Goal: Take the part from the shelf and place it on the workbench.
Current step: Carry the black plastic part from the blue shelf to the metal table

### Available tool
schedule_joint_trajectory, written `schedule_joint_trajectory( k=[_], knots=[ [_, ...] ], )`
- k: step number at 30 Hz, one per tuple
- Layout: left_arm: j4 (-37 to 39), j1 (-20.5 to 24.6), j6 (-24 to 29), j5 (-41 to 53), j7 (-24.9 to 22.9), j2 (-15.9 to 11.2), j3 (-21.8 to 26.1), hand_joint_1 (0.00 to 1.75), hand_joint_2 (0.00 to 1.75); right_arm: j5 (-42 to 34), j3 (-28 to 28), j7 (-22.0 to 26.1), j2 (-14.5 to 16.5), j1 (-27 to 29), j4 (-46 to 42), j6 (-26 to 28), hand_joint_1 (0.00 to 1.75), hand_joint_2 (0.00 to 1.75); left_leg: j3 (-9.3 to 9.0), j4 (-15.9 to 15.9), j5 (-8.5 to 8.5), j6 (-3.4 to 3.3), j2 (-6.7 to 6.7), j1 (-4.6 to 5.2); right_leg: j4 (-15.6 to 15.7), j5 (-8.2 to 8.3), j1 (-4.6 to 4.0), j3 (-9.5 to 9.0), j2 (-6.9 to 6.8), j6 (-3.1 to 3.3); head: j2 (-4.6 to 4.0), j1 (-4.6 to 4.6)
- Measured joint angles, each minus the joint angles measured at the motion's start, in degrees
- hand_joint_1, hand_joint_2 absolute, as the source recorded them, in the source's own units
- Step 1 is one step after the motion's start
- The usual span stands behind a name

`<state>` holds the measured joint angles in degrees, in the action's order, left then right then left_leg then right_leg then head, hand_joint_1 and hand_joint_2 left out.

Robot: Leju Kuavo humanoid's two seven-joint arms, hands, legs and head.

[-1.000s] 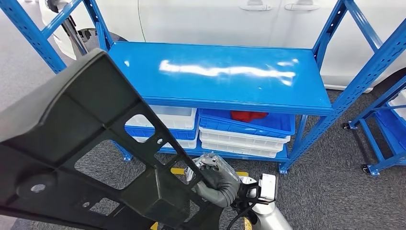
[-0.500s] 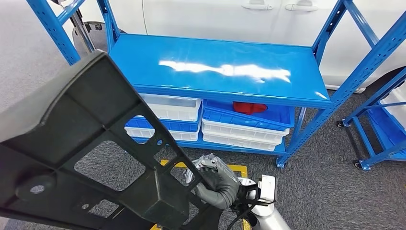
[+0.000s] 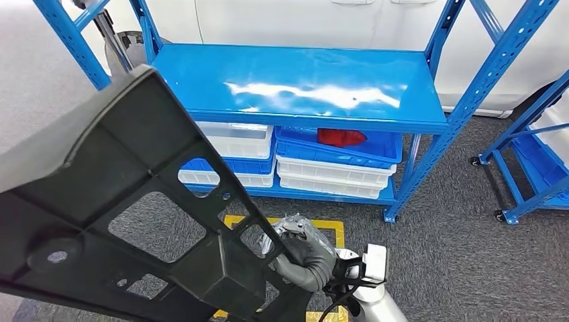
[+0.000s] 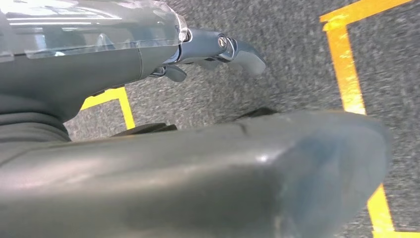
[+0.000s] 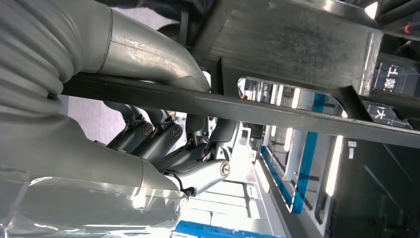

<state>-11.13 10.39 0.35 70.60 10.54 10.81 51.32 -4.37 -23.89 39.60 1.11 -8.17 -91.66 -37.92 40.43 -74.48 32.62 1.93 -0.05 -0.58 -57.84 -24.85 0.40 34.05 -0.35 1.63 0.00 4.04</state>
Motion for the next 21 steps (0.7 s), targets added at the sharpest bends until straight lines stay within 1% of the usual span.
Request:
schedule_joint_trajectory(
  k=[1, 2, 3, 4, 5, 6, 8, 9, 10, 11, 12, 13, 14, 15, 16, 17, 18, 19, 20, 21],
  knots=[
    [0.0, 0.0, 0.0, 0.0, 0.0, 0.0, 0.0, 0.0, 0.0, 0.0, 0.0, 0.0, 0.0, 0.0, 0.0, 0.0, 1.75, 1.75, -1.86, 1.8, -1.17, -0.11, 0.0, 0.0, -0.1, 0.39, -0.05, 0.54, 0.01, -0.06, 0.0, 0.0],
    [0.0, 0.0, 0.0, 0.0, 0.0, 0.0, 0.0, 0.0, 0.0, 0.0, 0.0, 0.0, 0.0, 0.0, 0.1, 0.0, 1.75, 1.75, -4.74, 5.6, -2.61, -0.34, 0.0, 0.01, -0.2, 0.74, -0.09, 1.01, 0.02, -0.17, 0.0, 0.0],
    [0.0, 0.1, 0.0, 0.0, 0.0, 0.0, 0.0, 0.0, 0.0, 0.0, 0.0, 0.0, 0.0, 0.0, 0.1, 0.0, 1.75, 1.75, -7.86, 10.2, -3.39, -0.65, -0.01, 0.08, -0.3, 1.06, -0.17, 1.41, 0.05, -0.35, 0.0, 0.01],
    [0.0, 0.2, 0.0, 0.0, -0.1, -0.1, 0.0, 0.0, 0.0, 0.0, 0.0, 0.1, 0.0, -0.1, 0.1, 0.0, 1.75, 1.75, -10.26, 13.9, -3.85, -0.98, -0.03, 0.21, -0.4, 1.36, -0.22, 1.66, 0.06, -0.61, 0.0, 0.01],
    [0.0, 0.3, 0.0, 0.0, -0.1, -0.1, 0.0, 0.0, 0.0, 0.0, 0.0, 0.1, 0.0, -0.1, 0.1, -0.1, 1.75, 1.75, -11.66, 16.3, -3.84, -1.31, -0.05, 0.37, -0.5, 1.63, -0.25, 1.81, 0.06, -0.92, 0.0, 0.01],
    [0.0, 0.3, 0.1, 0.0, -0.2, -0.1, 0.0, 0.0, 0.0, 0.0, 0.0, 0.1, 0.0, -0.1, 0.1, -0.1, 1.75, 1.75, -12.01, 17.3, -3.65, -1.62, -0.07, 0.56, -0.5, 1.92, -0.25, 1.89, 0.05, -1.28, 0.0, 0.01],
    [0.0, 0.2, 0.2, 0.1, -0.2, -0.1, 0.0, 0.0, 0.0, -0.1, 0.0, 0.1, 0.0, -0.2, 0.2, -0.1, 1.75, 1.75, -11.64, 17.7, -4.29, -2.28, -0.03, 0.5, -0.4, 2.33, -0.19, 1.99, 0.08, -1.97, 0.0, 0.0],
    [0.0, 0.3, 0.2, 0.1, -0.2, -0.1, 0.0, 0.0, 0.0, -0.1, 0.1, 0.2, 0.0, -0.2, 0.2, -0.1, 1.75, 1.75, -11.47, 17.9, -4.74, -2.66, 0.03, 0.37, -0.9, 1.85, -0.16, 2.32, 0.14, -2.27, 0.0, 0.0],
    [0.0, 0.3, 0.3, 0.2, -0.1, -0.1, 0.0, 0.0, 0.0, -0.1, 0.1, 0.2, 0.0, -0.2, 0.2, -0.1, 1.75, 1.75, -11.22, 18.1, -5.25, -3.02, 0.09, 0.2, -2.4, 0.57, -0.12, 3.03, 0.2, -2.52, 0.0, 0.0],
    [0.0, 0.3, 0.4, 0.2, -0.1, -0.1, 0.0, 0.0, 0.0, -0.1, 0.2, 0.2, 0.0, -0.2, 0.2, -0.1, 1.75, 1.75, -10.86, 18.2, -5.74, -3.26, 0.16, 0.1, -5.3, -1.52, -0.02, 4.23, 0.25, -2.75, 0.0, 0.0],
    [0.0, 0.3, 0.6, 0.2, 0.0, -0.1, 0.0, 0.0, 0.0, -0.1, 0.2, 0.2, 0.0, -0.2, 0.3, 0.0, 1.75, 1.75, -10.37, 18.2, -6.12, -3.43, 0.17, 0.13, -9.1, -3.98, 0.04, 5.78, 0.27, -2.95, 0.0, 0.0],
    [0.0, 0.3, 0.7, 0.3, 0.0, -0.1, 0.0, 0.0, 0.0, -0.1, 0.3, 0.2, 0.0, -0.1, 0.3, 0.0, 1.75, 1.75, -9.83, 18.1, -6.45, -3.46, 0.2, 0.14, -13.1, -6.06, 0.13, 7.25, 0.28, -3.15, 0.0, 0.0],
    [0.0, 0.2, 0.8, 0.3, 0.1, -0.1, 0.0, 0.0, 0.0, -0.1, 0.3, 0.2, -0.1, 0.0, 0.4, 0.0, 1.75, 1.75, -9.34, 18.0, -6.73, -3.42, 0.22, 0.16, -16.0, -7.27, 0.22, 8.12, 0.28, -3.3, 0.0, 0.0],
    [0.0, 0.1, 0.9, 0.3, 0.1, -0.1, 0.0, 0.0, 0.0, -0.1, 0.4, 0.2, -0.1, 0.0, 0.5, 0.0, 1.75, 1.75, -8.93, 17.8, -6.93, -3.35, 0.23, 0.16, -16.8, -7.34, 0.29, 7.94, 0.27, -3.39, 0.0, 0.0],
    [0.0, 0.1, 0.9, 0.2, 0.1, -0.1, 0.0, 0.0, 0.0, -0.1, 0.4, 0.2, -0.1, 0.0, 0.6, 0.0, 1.75, 1.75, -8.62, 17.6, -7.06, -3.26, 0.22, 0.16, -15.1, -6.36, 0.36, 6.51, 0.26, -3.39, 0.0, 0.0],
    [0.0, 0.1, 0.9, 0.2, 0.2, -0.1, 0.0, 0.0, 0.0, -0.2, 0.4, 0.2, -0.1, 0.0, 0.7, -0.1, 1.75, 1.75, -8.43, 17.4, -7.12, -3.16, 0.21, 0.15, -11.4, -4.73, 0.41, 4.05, 0.25, -3.29, 0.0, 0.0],
    [0.0, 0.1, 0.9, 0.2, 0.2, -0.1, 0.0, 0.0, 0.0, -0.4, 0.5, 0.2, -0.1, -0.1, 0.7, -0.1, 1.75, 1.75, -8.28, 17.2, -7.15, -3.01, 0.21, 0.19, -7.1, -3.48, 0.39, 1.37, 0.25, -3.08, 0.0, 0.0],
    [0.0, 0.1, 0.9, 0.2, 0.2, -0.1, 0.0, 0.0, 0.0, -0.6, 0.5, 0.2, -0.1, -0.2, 0.7, -0.2, 1.75, 1.75, -8.12, 17.0, -7.17, -2.79, 0.2, 0.28, -3.5, -2.49, 0.29, -0.67, 0.26, -2.8, 0.0, 0.0],
    [0.0, 0.1, 1.0, 0.2, 0.2, -0.1, 0.0, 0.0, 0.0, -0.8, 0.5, 0.2, -0.1, -0.2, 0.7, -0.2, 1.75, 1.75, -7.96, 16.8, -7.22, -2.53, 0.19, 0.36, -1.3, -2.05, 0.15, -1.84, 0.28, -2.5, 0.0, 0.0],
    [0.0, 0.2, 1.0, 0.2, 0.2, -0.1, 0.0, 0.0, 0.0, -1.0, 0.6, 0.2, 0.0, -0.3, 0.7, -0.3, 1.75, 1.75, -7.82, 16.7, -7.31, -2.22, 0.2, 0.42, -0.5, -2.09, -0.01, -2.08, 0.3, -2.2, 0.0, 0.0]
  ],
)
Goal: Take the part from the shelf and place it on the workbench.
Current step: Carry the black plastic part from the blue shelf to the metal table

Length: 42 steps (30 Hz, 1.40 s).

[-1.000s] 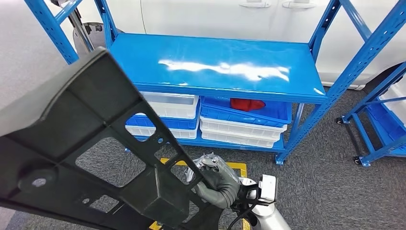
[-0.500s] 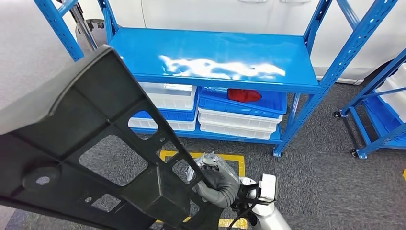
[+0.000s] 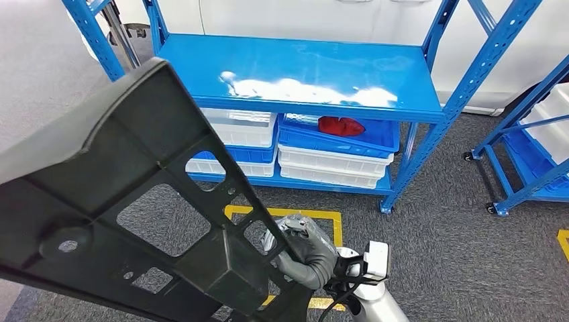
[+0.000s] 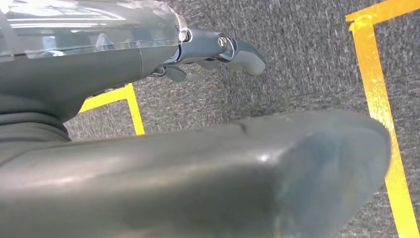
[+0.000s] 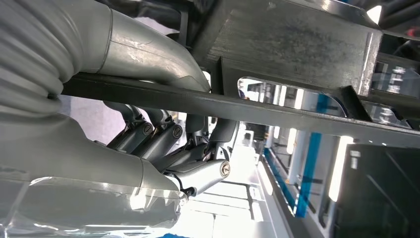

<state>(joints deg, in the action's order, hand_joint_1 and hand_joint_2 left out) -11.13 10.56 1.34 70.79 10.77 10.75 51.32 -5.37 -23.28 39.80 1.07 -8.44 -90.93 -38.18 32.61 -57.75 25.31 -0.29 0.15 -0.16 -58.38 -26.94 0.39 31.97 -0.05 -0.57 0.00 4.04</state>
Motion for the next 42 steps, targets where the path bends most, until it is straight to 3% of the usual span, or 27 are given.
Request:
schedule_joint_trajectory(
  k=[2, 4, 7, 8, 9, 10, 12, 14, 16, 18, 19, 20, 22, 23, 24, 25, 26, 28, 30, 31, 33, 35, 37, 39, 40, 41, 42],
  knots=[
    [0.0, 0.0, 0.0, 0.0, 0.1, 0.0, 0.0, 0.0, 0.0, -0.2, 0.1, 0.0, 0.0, 0.0, 0.1, -0.1, 1.75, 1.75, 0.17, 0.0, -0.15, 0.61, 0.0, -0.02, 0.1, 0.39, 0.01, 0.27, -0.04, 0.64, 0.0, 0.0],
    [0.0, 0.0, 0.0, 0.0, 0.1, 0.0, 0.0, 0.0, 0.0, -0.2, 0.2, 0.0, 0.0, -0.1, 0.1, -0.2, 1.75, 1.75, 0.99, -1.7, 1.22, 1.19, -0.06, -0.1, 0.5, 0.83, 0.27, 0.32, -0.23, 1.4, 0.0, 0.0],
    [0.0, -0.1, 0.0, 0.0, 0.1, -0.1, 0.0, 0.0, 0.0, -0.3, 0.2, 0.0, 0.1, -0.1, 0.3, -0.4, 1.75, 1.75, 5.47, -11.9, 6.69, 1.85, -0.11, -0.33, 0.7, 1.16, 0.25, 0.67, -0.83, 1.99, 0.0, 0.0],
    [0.0, -0.2, 0.0, 0.0, 0.1, -0.1, 0.0, 0.0, 0.0, -0.3, 0.2, 0.0, 0.1, -0.1, 0.5, -0.4, 1.75, 1.75, 6.9, -15.1, 7.81, 1.98, -0.1, -0.4, 0.6, 1.2, 0.18, 0.81, -1.09, 2.05, 0.0, 0.0],
    [0.0, -0.3, 0.0, 0.0, 0.1, -0.1, 0.0, 0.0, 0.0, -0.3, 0.2, 0.0, 0.1, -0.1, 0.6, -0.5, 1.75, 1.75, 7.48, -16.5, 7.88, 2.05, -0.08, -0.43, 0.5, 1.23, 0.14, 0.91, -1.36, 2.07, 0.0, 0.0],
    [0.0, -0.3, 0.0, 0.0, 0.1, -0.1, 0.0, 0.0, 0.0, -0.3, 0.2, 0.0, 0.1, 0.0, 0.7, -0.5, 1.75, 1.75, 6.9, -15.6, 6.84, 2.05, -0.02, -0.46, 0.4, 1.22, 0.13, 0.96, -1.66, 2.06, 0.0, 0.0],
    [0.0, -0.3, 0.0, 0.0, 0.1, -0.1, 0.0, 0.0, 0.0, -0.3, 0.2, 0.0, 0.1, -0.1, 0.9, -0.5, 1.75, 1.75, 3.02, -8.1, 3.06, 1.81, 0.97, -0.44, 0.2, 1.1, 0.09, 0.9, -2.31, 1.87, 0.0, 0.0],
    [0.0, -0.1, 0.0, 0.0, 0.1, -0.1, 0.0, 0.0, 0.0, -0.3, 0.2, 0.0, 0.1, -0.1, 0.9, -0.5, 1.75, 1.75, -0.05, -1.6, 1.02, 1.15, 2.66, -0.05, 0.0, 1.01, -0.22, 0.95, -2.95, 1.41, 0.0, 0.0],
    [0.0, 0.0, 0.1, 0.0, 0.1, -0.1, 0.0, 0.0, 0.0, -0.3, 0.2, 0.0, 0.1, -0.2, 0.9, -0.5, 1.75, 1.75, -0.27, -0.2, 0.87, 0.44, 2.86, 0.31, 0.0, 1.12, -0.45, 1.11, -3.67, 0.86, 0.0, 0.0],
    [0.0, -0.1, 0.1, 0.0, 0.1, -0.1, 0.0, 0.0, 0.0, -0.3, 0.2, 0.0, 0.1, -0.2, 0.9, -0.5, 1.75, 1.75, -0.09, -0.1, 0.42, -0.19, 1.75, 0.15, -0.3, 0.89, -0.34, 1.18, -4.07, 0.24, 0.0, 0.0],
    [0.0, -0.1, 0.1, 0.0, 0.1, -0.1, 0.0, 0.0, 0.0, -0.3, 0.2, 0.0, 0.1, -0.2, 0.9, -0.5, 1.75, 1.75, -0.07, 0.1, 0.17, -0.53, 1.25, 0.03, -1.1, 0.09, -0.23, 1.49, -3.57, -0.07, 0.0, 0.0],
    [0.0, -0.1, 0.1, 0.0, 0.2, -0.1, 0.0, 0.0, 0.0, -0.3, 0.2, 0.0, 0.1, -0.2, 0.9, -0.6, 1.75, 1.75, -0.05, 0.2, -0.07, -0.85, 0.78, -0.07, -3.1, -1.34, -0.11, 2.31, -2.73, -0.34, 0.0, 0.0],
    [0.0, -0.1, 0.0, 0.0, 0.2, 0.0, 0.0, 0.0, 0.0, -0.3, 0.2, 0.0, 0.1, 0.0, 0.9, -0.7, 1.75, 1.75, 0.32, 0.2, -0.38, -1.25, -0.24, -0.11, -10.4, -5.25, 0.05, 5.6, -0.95, -0.61, 0.0, 0.0],
    [0.0, -0.1, 0.0, 0.0, 0.2, 0.0, 0.0, 0.0, 0.0, -0.3, 0.2, -0.1, 0.1, 0.2, 0.9, -0.8, 1.75, 1.75, 0.52, 0.2, -0.48, -1.32, -0.8, -0.08, -14.0, -6.64, 0.07, 7.32, -0.59, -0.66, 0.0, 0.0],
    [0.0, -0.1, -0.1, 0.0, 0.1, 0.0, 0.0, 0.0, 0.0, -0.3, 0.2, -0.1, 0.1, 0.3, 0.9, -0.9, 1.75, 1.75, 0.68, 0.1, -0.56, -1.33, -1.41, -0.05, -16.2, -7.05, 0.08, 8.36, -0.44, -0.67, 0.0, 0.0],
    [0.0, -0.2, -0.1, 0.0, 0.1, 0.0, 0.0, 0.0, 0.0, -0.3, 0.2, -0.1, 0.1, 0.4, 0.9, -0.9, 1.75, 1.75, 0.78, 0.0, -0.6, -1.29, -2.04, -0.04, -16.1, -6.27, 0.11, 8.3, -0.36, -0.62, 0.0, 0.0],
    [0.0, -0.3, -0.1, 0.0, 0.0, 0.0, 0.0, 0.0, 0.0, -0.3, 0.2, -0.1, 0.1, 0.5, 0.9, -0.9, 1.75, 1.75, 0.83, -0.2, -0.6, -1.22, -2.72, -0.04, -13.7, -4.51, 0.17, 7.1, -0.13, -0.51, 0.0, 0.0],
    [0.0, -0.3, -0.2, 0.2, -0.1, 0.1, 0.0, 0.0, 0.0, -0.3, 0.2, -0.2, 0.1, 0.5, 0.9, -0.9, 1.75, 1.75, 1.04, -0.6, -0.57, -0.91, -4.0, -0.03, -5.8, -0.88, 0.4, 3.27, 2.32, -0.18, 0.0, 0.0],
    [0.0, -0.3, -0.2, 0.4, -0.3, 0.2, -0.1, 0.0, 0.0, -0.3, 0.2, -0.2, 0.1, 0.6, 0.8, -0.9, 1.75, 1.75, 1.61, -0.9, -0.7, -0.24, -5.15, -0.17, -1.3, 0.41, 0.46, 1.34, 4.59, -0.07, 0.0, 0.0],
    [0.0, -0.3, -0.2, 0.4, -0.4, 0.2, -0.1, 0.0, 0.0, -0.3, 0.3, -0.2, 0.1, 0.6, 0.8, -0.9, 1.75, 1.75, 1.9, -0.9, -0.88, 0.19, -5.7, -0.3, -1.0, 0.32, 0.37, 1.34, 4.76, -0.01, 0.0, 0.0],
    [0.0, -0.4, -0.2, 0.5, -0.6, 0.1, -0.1, 0.0, 0.0, -0.3, 0.3, -0.2, 0.1, 0.5, 0.7, -1.0, 1.75, 1.75, 2.24, -0.8, -1.1, 0.96, -6.38, -0.4, -0.5, 0.71, 0.45, 1.21, 3.44, 0.51, 0.0, 0.0],
    [0.0, -0.6, -0.2, 0.4, -0.9, 0.1, -0.1, 0.0, 0.0, -0.3, 0.3, -0.3, 0.3, 0.5, 0.6, -1.1, 1.75, 1.75, 3.31, -2.9, 0.43, 1.5, -4.62, -0.17, 0.3, 1.07, 0.74, 0.89, 1.92, 1.18, 0.0, 0.02],
    [0.0, -0.7, -0.2, 0.3, -1.0, 0.0, 0.0, 0.0, 0.0, -0.4, 0.3, -0.4, 0.4, 0.6, 0.4, -1.2, 1.75, 1.75, 6.31, -9.5, 4.14, 1.9, -1.84, -0.2, 0.5, 1.16, 0.6, 0.86, 0.29, 1.53, 0.0, 0.03],
    [0.0, -0.9, -0.1, 0.2, -1.1, 0.0, 0.0, 0.0, 0.0, -0.4, 0.3, -0.6, 0.5, 0.7, 0.4, -1.4, 1.75, 1.75, 9.1, -15.8, 6.58, 2.22, -0.78, -0.4, 0.4, 1.12, 0.39, 0.97, -1.4, 1.61, 0.0, 0.03],
    [0.0, -1.1, -0.1, 0.2, -1.1, 0.0, 0.0, 0.0, 0.0, -0.4, 0.3, -0.7, 0.5, 0.7, 0.4, -1.5, 1.75, 1.75, 9.08, -16.3, 6.28, 2.28, -0.58, -0.46, 0.4, 1.09, 0.34, 0.99, -2.18, 1.62, 0.0, 0.03],
    [0.0, -1.4, -0.1, 0.2, -1.2, 0.0, 0.0, 0.0, 0.0, -0.4, 0.3, -0.7, 0.5, 0.7, 0.4, -1.5, 1.75, 1.75, 7.88, -14.4, 5.01, 2.25, -0.36, -0.49, 0.4, 1.05, 0.31, 0.97, -2.88, 1.6, 0.0, 0.03],
    [0.0, -1.5, -0.1, 0.2, -1.3, 0.0, 0.0, 0.0, 0.0, -0.4, 0.3, -0.8, 0.6, 0.7, 0.4, -1.6, 1.75, 1.75, 5.66, -10.6, 3.17, 2.1, 0.25, -0.47, 0.3, 0.99, 0.28, 0.89, -3.52, 1.54, 0.0, 0.02]
  ],
)
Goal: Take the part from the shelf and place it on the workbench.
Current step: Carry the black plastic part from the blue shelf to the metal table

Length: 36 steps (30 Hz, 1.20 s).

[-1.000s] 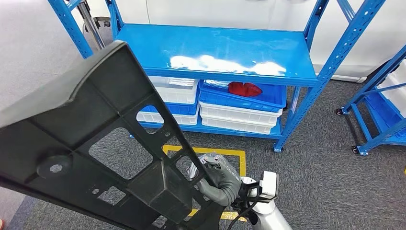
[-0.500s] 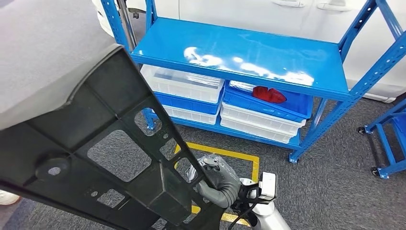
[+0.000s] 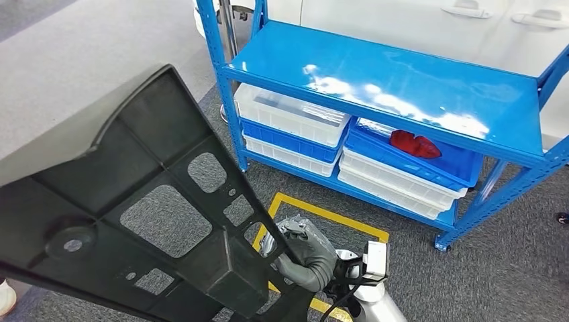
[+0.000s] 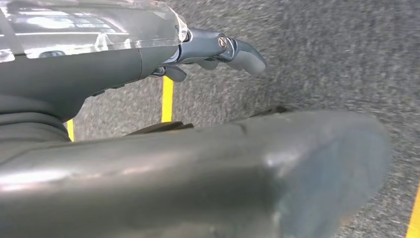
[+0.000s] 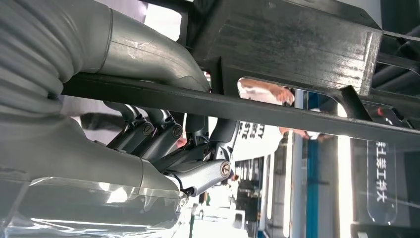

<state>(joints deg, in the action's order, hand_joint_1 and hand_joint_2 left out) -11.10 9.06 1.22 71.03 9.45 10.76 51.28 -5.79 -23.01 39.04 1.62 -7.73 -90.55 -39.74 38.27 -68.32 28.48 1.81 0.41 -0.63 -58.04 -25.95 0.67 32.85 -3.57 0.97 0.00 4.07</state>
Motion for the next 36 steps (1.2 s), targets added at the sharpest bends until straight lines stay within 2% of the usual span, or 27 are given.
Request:
schedule_joint_trajectory(
  k=[2, 3, 4, 6, 7, 8, 10, 11, 12, 13, 14, 15, 17, 18, 19, 21, 22, 23, 25, 27, 28, 29, 30, 31, 33, 34, 36],
  knots=[
    [0.0, -0.1, 0.0, 0.0, -0.2, 0.0, 0.0, 0.0, 0.0, -0.1, 0.0, -0.2, 0.2, 0.0, -0.1, 0.0, 1.75, 1.75, -4.19, 7.7, -2.46, -0.74, 2.41, 0.39, -0.1, -0.18, -0.26, -0.18, -1.08, -0.31, 0.0, 0.0],
    [0.0, -0.1, 0.0, 0.0, -0.3, 0.0, 0.0, 0.0, 0.0, -0.1, 0.0, -0.4, 0.2, 0.0, -0.3, 0.0, 1.75, 1.75, -5.25, 9.8, -2.91, -1.16, 3.25, 0.6, -0.1, -0.24, -0.4, -0.25, -1.54, -0.55, 0.0, 0.0],
    [0.0, -0.1, 0.1, -0.1, -0.4, 0.0, 0.0, 0.0, 0.0, -0.2, 0.0, -0.6, 0.3, 0.0, -0.4, 0.0, 1.75, 1.75, -5.46, 10.5, -2.86, -1.53, 3.52, 0.81, -0.1, -0.28, -0.51, -0.31, -1.98, -0.81, 0.0, 0.0],
    [0.0, -0.5, 0.2, -0.1, -0.6, -0.1, 0.0, 0.0, 0.0, -0.2, 0.0, -0.9, 0.5, 0.0, -0.7, 0.0, 1.75, 1.75, -5.36, 10.7, -3.19, -2.12, 2.31, 0.71, -0.1, -0.42, -0.5, -0.48, -2.61, -1.44, 0.0, 0.0],
    [0.0, -0.7, 0.4, -0.2, -0.8, -0.1, 0.0, 0.0, 0.0, -0.2, 0.0, -1.0, 0.6, 0.0, -0.8, -0.1, 1.75, 1.75, -5.4, 10.9, -3.42, -2.44, 1.75, 0.54, -0.6, -0.94, -0.4, -0.4, -1.95, -1.78, 0.0, 0.0],
    [0.0, -0.8, 0.6, -0.2, -0.9, -0.1, 0.0, 0.0, 0.0, -0.3, 0.0, -1.1, 0.6, 0.0, -1.0, -0.2, 1.75, 1.75, -5.45, 11.1, -3.68, -2.78, 1.15, 0.36, -2.0, -2.07, -0.3, 0.13, -0.73, -2.06, 0.0, -0.01],
    [0.0, -0.9, 1.1, -0.1, -1.1, -0.1, 0.0, 0.0, 0.0, -0.3, 0.0, -1.3, 0.6, 0.3, -1.3, -0.3, 1.75, 1.75, -5.34, 11.2, -4.01, -3.21, -0.1, 0.22, -8.5, -5.93, -0.09, 2.97, 2.28, -2.39, 0.0, -0.01],
    [0.0, -0.9, 1.3, 0.0, -1.1, -0.1, 0.0, 0.0, 0.0, -0.3, 0.0, -1.3, 0.6, 0.5, -1.4, -0.3, 1.75, 1.75, -5.2, 11.2, -4.08, -3.31, -0.8, 0.24, -12.6, -7.74, -0.05, 4.88, 3.0, -2.44, 0.0, -0.01],
    [0.0, -1.0, 1.5, 0.0, -1.1, -0.1, 0.0, 0.0, 0.0, -0.3, 0.1, -1.4, 0.6, 0.8, -1.4, -0.4, 1.75, 1.75, -5.11, 11.1, -4.11, -3.33, -1.55, 0.26, -15.7, -8.67, -0.01, 6.39, 3.29, -2.48, 0.0, -0.01],
    [0.0, -1.2, 1.7, 0.0, -1.3, -0.1, 0.0, 0.0, 0.0, -0.3, 0.1, -1.4, 0.5, 1.0, -1.4, -0.4, 1.75, 1.75, -5.06, 11.0, -4.11, -3.32, -2.33, 0.27, -16.8, -8.41, 0.03, 7.01, 3.39, -2.49, 0.0, 0.0],
    [0.0, -1.4, 1.9, 0.1, -1.4, -0.1, 0.0, 0.0, 0.0, -0.3, 0.1, -1.4, 0.5, 1.1, -1.4, -0.5, 1.75, 1.75, -5.06, 10.9, -4.09, -3.25, -3.15, 0.25, -15.5, -6.93, 0.1, 6.44, 3.49, -2.46, 0.0, 0.0],
    [0.0, -1.6, 2.1, 0.1, -1.6, -0.1, 0.0, 0.0, 0.0, -0.3, 0.1, -1.5, 0.5, 1.2, -1.4, -0.5, 1.75, 1.75, -5.07, 10.7, -4.01, -3.14, -3.95, 0.22, -12.1, -4.7, 0.21, 4.9, 3.91, -2.4, 0.0, -0.01],
    [0.0, -1.7, 2.3, 0.3, -2.0, -0.1, 0.0, 0.0, 0.0, -0.3, 0.1, -1.5, 0.5, 1.2, -1.5, -0.5, 1.75, 1.75, -4.82, 10.0, -3.75, -2.69, -5.39, 0.2, -4.4, -1.4, 0.55, 1.46, 6.49, -2.27, 0.0, -0.01],
    [0.0, -1.8, 2.3, 0.3, -2.1, -0.1, 0.0, 0.0, 0.0, -0.3, 0.1, -1.6, 0.5, 1.2, -1.6, -0.5, 1.75, 1.75, -4.55, 9.8, -3.7, -2.35, -6.0, 0.15, -2.2, -0.82, 0.61, 0.55, 7.59, -2.2, 0.0, -0.02],
    [0.0, -1.8, 2.4, 0.4, -2.2, -0.1, 0.0, 0.0, 0.0, -0.2, 0.1, -1.6, 0.6, 1.2, -1.6, -0.5, 1.75, 1.75, -4.25, 9.7, -3.73, -1.96, -6.57, 0.1, -1.3, -0.89, 0.56, 0.26, 8.29, -2.08, 0.0, -0.01],
    [0.0, -2.1, 2.4, 0.5, -2.3, -0.2, 0.0, 0.0, 0.0, -0.2, 0.1, -1.7, 0.6, 1.1, -1.7, -0.4, 1.75, 1.75, -3.85, 9.7, -3.92, -1.15, -7.46, -0.1, -1.1, -0.77, 0.41, 0.22, 7.39, -1.58, 0.0, -0.01],
    [0.0, -2.2, 2.4, 0.6, -2.3, -0.2, 0.0, 0.0, 0.0, -0.2, 0.1, -1.7, 0.6, 1.1, -1.8, -0.4, 1.75, 1.75, -3.64, 9.4, -3.73, -0.84, -6.83, -0.07, -0.8, -0.65, 0.45, 0.06, 6.76, -1.23, 0.0, 0.0],
    [0.0, -2.3, 2.4, 0.6, -2.3, -0.2, 0.0, 0.0, 0.0, -0.2, 0.1, -1.7, 0.6, 1.1, -1.9, -0.4, 1.75, 1.75, -3.11, 8.4, -3.03, -0.55, -5.53, -0.03, -0.5, -0.54, 0.53, -0.13, 6.01, -0.84, 0.0, 0.0],
    [0.0, -2.3, 2.4, 0.6, -2.3, -0.3, 0.0, 0.0, 0.0, -0.2, 0.1, -1.6, 0.6, 1.2, -2.1, -0.4, 1.75, 1.75, -0.4, 2.8, 0.14, -0.09, -2.19, 0.02, -0.2, -0.51, 0.43, -0.39, 4.33, -0.27, 0.0, 0.0],
    [0.0, -2.1, 2.4, 0.6, -2.4, -0.3, 0.0, 0.0, 0.0, -0.2, 0.2, -1.6, 0.6, 1.4, -2.2, -0.4, 1.75, 1.75, 3.23, -4.7, 3.3, 0.26, -0.96, -0.14, -0.2, -0.64, 0.19, -0.4, 2.53, -0.02, 0.0, 0.0],
    [0.0, -2.2, 2.4, 0.6, -2.4, -0.3, 0.0, 0.0, 0.0, -0.2, 0.2, -1.6, 0.6, 1.4, -2.2, -0.4, 1.75, 1.75, 4.09, -6.6, 3.59, 0.35, -0.82, -0.18, -0.2, -0.7, 0.12, -0.42, 1.68, 0.0, 0.0, 0.0],
    [0.0, -2.2, 2.4, 0.6, -2.4, -0.3, 0.0, 0.0, 0.0, -0.2, 0.2, -1.6, 0.6, 1.4, -2.2, -0.4, 1.75, 1.75, 3.77, -6.1, 2.79, 0.37, -0.71, -0.19, -0.2, -0.76, 0.09, -0.46, 0.91, -0.02, 0.0, 0.0],
    [0.0, -2.3, 2.5, 0.6, -2.4, -0.3, 0.0, 0.0, 0.0, -0.2, 0.2, -1.6, 0.6, 1.4, -2.2, -0.4, 1.75, 1.75, 2.21, -3.3, 1.09, 0.29, -0.39, -0.18, -0.2, -0.85, 0.07, -0.57, 0.22, -0.1, 0.0, 0.0],
    [0.0, -2.3, 2.7, 0.5, -2.4, -0.3, 0.0, 0.0, 0.0, -0.2, 0.2, -1.7, 0.6, 1.3, -2.2, -0.4, 1.75, 1.75, -0.21, 1.1, -0.83, 0.09, 0.6, -0.11, -0.2, -0.97, 0.02, -0.73, -0.4, -0.23, 0.0, 0.0],
    [0.0, -2.2, 3.0, 0.3, -2.3, -0.3, 0.0, 0.0, 0.0, -0.3, 0.2, -1.7, 0.6, 1.1, -2.2, -0.4, 1.75, 1.75, -3.95, 8.2, -3.09, -0.77, 2.5, 0.35, -0.3, -1.21, -0.25, -1.01, -1.45, -0.7, 0.0, 0.0],
    [0.0, -2.2, 3.1, 0.3, -2.2, -0.3, 0.0, 0.0, 0.0, -0.4, 0.2, -1.7, 0.6, 0.9, -2.2, -0.4, 1.75, 1.75, -4.64, 9.7, -3.34, -1.24, 2.95, 0.58, -0.3, -1.29, -0.38, -1.09, -1.9, -0.98, 0.0, 0.0],
    [0.0, -2.3, 3.2, 0.3, -2.2, -0.3, 0.0, 0.0, 0.0, -0.5, 0.1, -1.8, 0.6, 0.8, -2.3, -0.2, 1.75, 1.75, -4.49, 10.0, -3.43, -2.07, 1.91, 0.71, -0.1, -1.36, -0.45, -1.24, -2.82, -1.6, 0.0, 0.0]
  ],
)
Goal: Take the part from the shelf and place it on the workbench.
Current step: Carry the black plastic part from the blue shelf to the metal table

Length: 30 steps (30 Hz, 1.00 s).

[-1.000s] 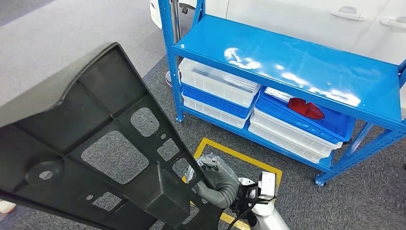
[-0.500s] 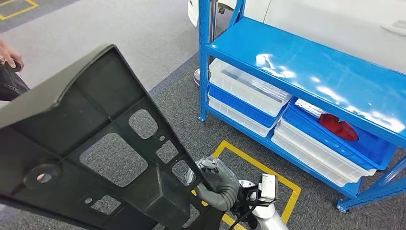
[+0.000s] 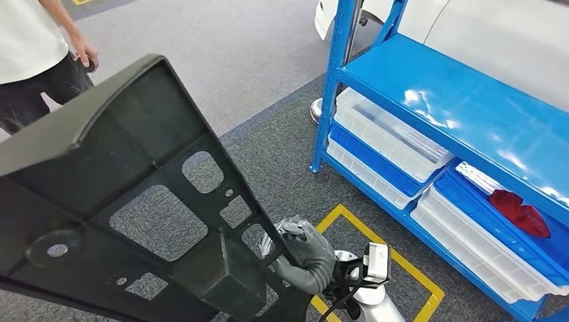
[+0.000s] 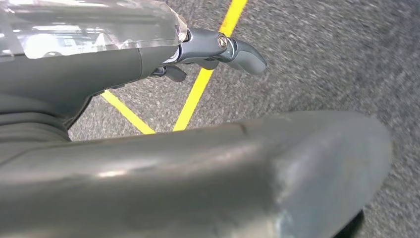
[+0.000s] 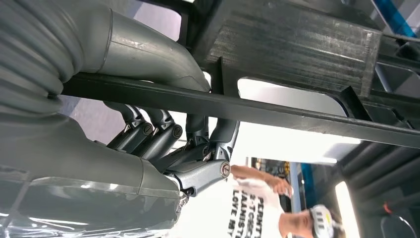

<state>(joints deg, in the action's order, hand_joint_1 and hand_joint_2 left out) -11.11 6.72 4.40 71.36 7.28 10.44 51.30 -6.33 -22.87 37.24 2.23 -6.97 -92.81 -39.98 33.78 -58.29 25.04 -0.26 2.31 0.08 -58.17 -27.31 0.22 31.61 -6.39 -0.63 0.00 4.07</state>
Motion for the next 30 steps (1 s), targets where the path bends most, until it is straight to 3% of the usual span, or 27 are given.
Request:
schedule_joint_trajectory(
  k=[1, 3, 5, 6, 7, 8, 10, 11, 12, 14, 16, 18, 20, 22, 23, 24, 25, 27, 29, 30],
  knots=[
    [0.0, -0.2, 0.0, 0.1, 0.0, 0.0, 0.0, 0.0, 0.0, -0.1, 0.0, 0.0, 0.0, 0.0, 0.0, 0.1, 1.75, 1.75, -0.08, 0.3, -0.21, -0.31, -0.59, -0.11, -0.1, -0.23, 0.11, -0.11, 0.26, -0.38, 0.0, -0.01],
    [0.0, -0.3, -0.1, 0.2, 0.0, 0.0, 0.0, 0.0, 0.0, -0.1, 0.0, 0.1, -0.1, 0.1, -0.2, 0.2, 1.75, 1.75, -0.3, 0.8, -0.69, -1.0, -1.74, -0.42, -2.8, -2.3, 0.34, 0.83, 2.69, -0.94, 0.0, -0.01],
    [0.0, -0.2, -0.2, 0.3, 0.0, 0.0, 0.0, 0.0, 0.0, -0.2, 0.0, 0.2, -0.3, 0.4, -0.3, 0.3, 1.75, 1.75, -0.18, 0.9, -0.9, -1.31, -2.92, -0.47, -9.8, -6.03, 0.5, 4.05, 5.46, -1.05, 0.0, -0.02],
    [0.0, -0.2, -0.3, 0.4, -0.1, 0.0, 0.0, 0.0, 0.0, -0.2, 0.0, 0.2, -0.5, 0.6, -0.2, 0.3, 1.75, 1.75, -0.1, 0.8, -0.93, -1.35, -3.61, -0.44, -13.5, -7.41, 0.51, 5.92, 5.94, -1.06, 0.0, -0.02],
    [0.0, -0.2, -0.3, 0.4, -0.1, 0.0, 0.0, 0.0, 0.0, -0.2, 0.0, 0.2, -0.7, 0.8, -0.2, 0.4, 1.75, 1.75, -0.05, 0.7, -0.93, -1.36, -4.36, -0.4, -15.7, -7.73, 0.52, 7.17, 6.13, -1.07, 0.0, -0.01],
    [0.0, -0.3, -0.4, 0.5, -0.1, 0.0, 0.0, 0.0, 0.0, -0.2, 0.0, 0.3, -0.8, 0.9, -0.2, 0.6, 1.75, 1.75, -0.02, 0.6, -0.91, -1.33, -5.12, -0.39, -15.8, -6.88, 0.54, 7.45, 6.22, -1.05, 0.0, -0.01],
    [0.0, -0.4, -0.5, 0.5, -0.1, 0.0, 0.0, 0.0, 0.0, -0.2, 0.0, 0.4, -0.9, 1.0, -0.2, 0.8, 1.75, 1.75, -0.01, 0.2, -0.8, -1.15, -6.69, -0.42, -9.8, -2.65, 0.69, 4.97, 7.08, -0.91, 0.0, -0.01],
    [0.0, -0.3, -0.6, 0.5, 0.0, 0.1, 0.0, 0.0, 0.0, -0.2, 0.0, 0.5, -1.0, 1.0, -0.2, 1.0, 1.75, 1.75, 0.08, -0.1, -0.69, -0.95, -7.38, -0.36, -6.0, -1.03, 0.82, 3.31, 8.45, -0.84, 0.0, -0.02],
    [0.0, -0.3, -0.7, 0.5, 0.2, 0.1, 0.0, 0.0, 0.0, -0.2, 0.0, 0.6, -1.0, 1.1, -0.3, 1.0, 1.75, 1.75, 0.26, -0.3, -0.63, -0.69, -8.05, -0.33, -3.0, 0.04, 0.94, 2.08, 9.58, -0.77, 0.0, -0.01],
    [0.0, -0.2, -0.8, 0.5, 0.4, 0.2, 0.0, 0.0, 0.0, -0.2, 0.0, 0.8, -1.2, 1.4, -0.4, 1.1, 1.75, 1.75, 0.71, -0.4, -0.7, -0.03, -9.12, -0.4, -1.0, 0.26, 0.87, 1.34, 10.73, -0.52, 0.0, -0.01],
    [0.0, -0.3, -0.9, 0.5, 0.5, 0.2, 0.0, 0.0, 0.0, -0.1, 0.0, 1.1, -1.2, 1.7, -0.5, 1.1, 1.75, 1.75, 1.05, -0.4, -0.82, 0.67, -9.62, -0.62, -0.6, 0.58, 0.79, 1.21, 9.52, 0.1, 0.0, 0.0],
    [0.0, -0.3, -0.9, 0.5, 0.5, 0.1, 0.0, 0.0, 0.0, -0.1, 0.0, 1.2, -1.3, 1.8, -0.7, 1.1, 1.75, 1.75, 2.09, -2.5, 0.6, 1.25, -7.12, -0.55, 0.0, 0.81, 0.87, 0.87, 8.07, 0.87, 0.0, 0.01],
    [0.0, -0.1, -0.9, 0.5, 0.5, 0.2, 0.0, 0.0, 0.0, -0.1, 0.0, 1.3, -1.3, 1.9, -0.9, 1.1, 1.75, 1.75, 5.19, -9.1, 4.18, 1.73, -3.83, -0.57, 0.2, 0.77, 0.66, 0.7, 6.35, 1.39, 0.0, 0.01],
    [0.0, 0.0, -0.9, 0.5, 0.5, 0.2, 0.0, 0.0, 0.0, -0.1, 0.0, 1.3, -1.3, 2.1, -0.9, 1.1, 1.75, 1.75, 8.35, -15.8, 6.76, 2.09, -2.92, -0.81, 0.2, 0.65, 0.46, 0.68, 4.6, 1.54, 0.0, 0.0],
    [0.0, -0.1, -0.9, 0.5, 0.5, 0.2, 0.0, 0.0, 0.0, -0.1, 0.0, 1.3, -1.3, 2.1, -0.9, 1.1, 1.75, 1.75, 8.56, -16.4, 6.51, 2.18, -2.76, -0.86, 0.1, 0.59, 0.43, 0.65, 3.76, 1.52, 0.0, 0.0],
    [0.0, -0.2, -0.9, 0.5, 0.5, 0.2, 0.0, 0.0, 0.0, -0.1, 0.0, 1.3, -1.3, 2.1, -0.9, 1.1, 1.75, 1.75, 7.56, -14.7, 5.25, 2.17, -2.51, -0.88, 0.1, 0.52, 0.42, 0.58, 3.01, 1.45, 0.0, 0.0],
    [0.0, -0.2, -0.9, 0.5, 0.5, 0.1, 0.0, 0.0, 0.0, -0.1, 0.0, 1.3, -1.3, 2.1, -0.9, 1.1, 1.75, 1.75, 5.49, -11.0, 3.37, 2.07, -1.78, -0.84, 0.1, 0.43, 0.41, 0.44, 2.3, 1.33, 0.0, 0.0],
    [0.0, 0.0, -0.8, 0.6, 0.5, 0.2, 0.0, 0.0, 0.0, -0.1, 0.0, 1.3, -1.3, 2.1, -0.9, 1.1, 1.75, 1.75, 1.31, -3.2, 0.75, 1.36, 0.91, -0.5, 0.1, 0.17, 0.17, 0.15, 1.13, 0.91, 0.0, -0.01],
    [0.0, 0.1, -0.8, 0.6, 0.5, 0.2, 0.0, 0.0, 0.0, 0.0, 0.0, 1.2, -1.2, 2.1, -1.0, 1.2, 1.75, 1.75, -0.03, -0.3, 0.24, 0.39, 2.08, -0.07, 0.1, 0.0, -0.09, -0.05, 0.18, 0.38, 0.0, -0.01],
    [0.0, 0.0, -0.8, 0.6, 0.4, 0.1, 0.0, 0.0, 0.0, 0.1, 0.0, 1.1, -1.2, 2.0, -1.1, 1.4, 1.75, 1.75, 0.09, -0.2, 0.09, -0.04, 1.39, 0.05, 0.1, -0.04, -0.15, -0.14, -0.32, 0.07, 0.0, -0.01]
  ],
)
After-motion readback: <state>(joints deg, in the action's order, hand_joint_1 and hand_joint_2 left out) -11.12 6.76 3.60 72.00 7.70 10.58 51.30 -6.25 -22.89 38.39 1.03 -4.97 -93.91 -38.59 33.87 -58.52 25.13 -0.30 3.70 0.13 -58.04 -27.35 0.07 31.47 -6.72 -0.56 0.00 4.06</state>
